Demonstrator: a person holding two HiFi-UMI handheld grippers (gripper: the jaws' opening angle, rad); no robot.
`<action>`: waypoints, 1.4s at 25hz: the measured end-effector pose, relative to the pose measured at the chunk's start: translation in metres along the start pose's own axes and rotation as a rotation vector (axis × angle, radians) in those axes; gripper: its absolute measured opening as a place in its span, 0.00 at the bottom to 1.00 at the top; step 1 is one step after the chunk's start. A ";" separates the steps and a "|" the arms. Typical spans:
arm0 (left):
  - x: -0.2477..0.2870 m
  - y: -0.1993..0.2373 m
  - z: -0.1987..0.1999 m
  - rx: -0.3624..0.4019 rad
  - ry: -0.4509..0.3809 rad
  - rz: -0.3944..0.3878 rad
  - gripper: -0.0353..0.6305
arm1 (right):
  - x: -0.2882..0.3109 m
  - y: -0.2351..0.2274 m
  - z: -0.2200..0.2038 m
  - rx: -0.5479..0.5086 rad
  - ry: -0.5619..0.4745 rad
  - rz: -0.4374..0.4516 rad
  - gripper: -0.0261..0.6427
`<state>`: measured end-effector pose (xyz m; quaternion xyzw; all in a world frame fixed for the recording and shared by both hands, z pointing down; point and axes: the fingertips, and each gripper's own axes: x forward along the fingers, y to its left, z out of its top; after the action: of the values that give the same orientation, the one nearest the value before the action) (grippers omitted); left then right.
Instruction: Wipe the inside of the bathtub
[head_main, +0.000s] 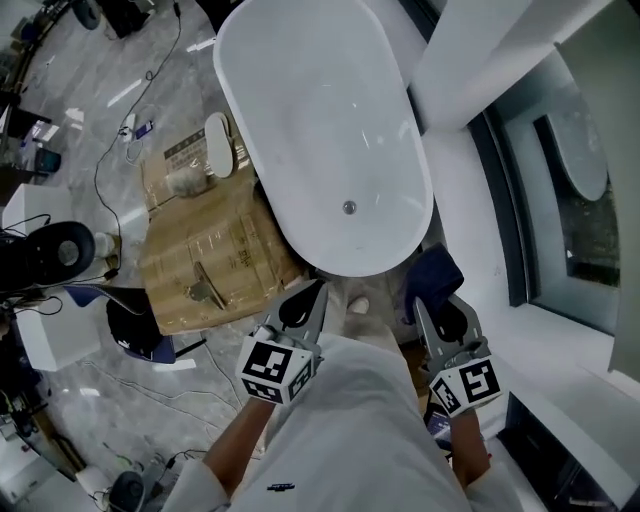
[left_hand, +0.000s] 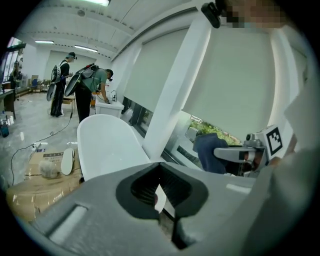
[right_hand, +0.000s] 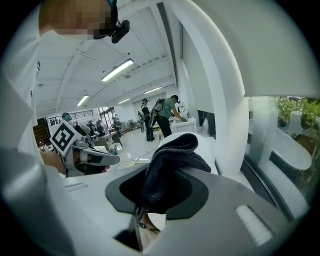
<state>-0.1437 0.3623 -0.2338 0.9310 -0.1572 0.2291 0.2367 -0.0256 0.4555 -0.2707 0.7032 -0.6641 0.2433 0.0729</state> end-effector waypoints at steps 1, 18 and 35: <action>0.007 0.009 0.008 -0.014 -0.003 0.003 0.05 | 0.013 -0.005 0.007 -0.002 0.000 0.005 0.17; 0.112 0.189 0.035 -0.224 -0.005 0.169 0.05 | 0.243 -0.026 0.040 -0.140 0.168 0.212 0.17; 0.199 0.235 0.025 -0.330 0.016 0.429 0.05 | 0.393 -0.088 -0.001 -0.272 0.179 0.487 0.16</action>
<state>-0.0612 0.1158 -0.0666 0.8234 -0.3843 0.2526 0.3324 0.0593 0.1119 -0.0779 0.4825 -0.8309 0.2232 0.1641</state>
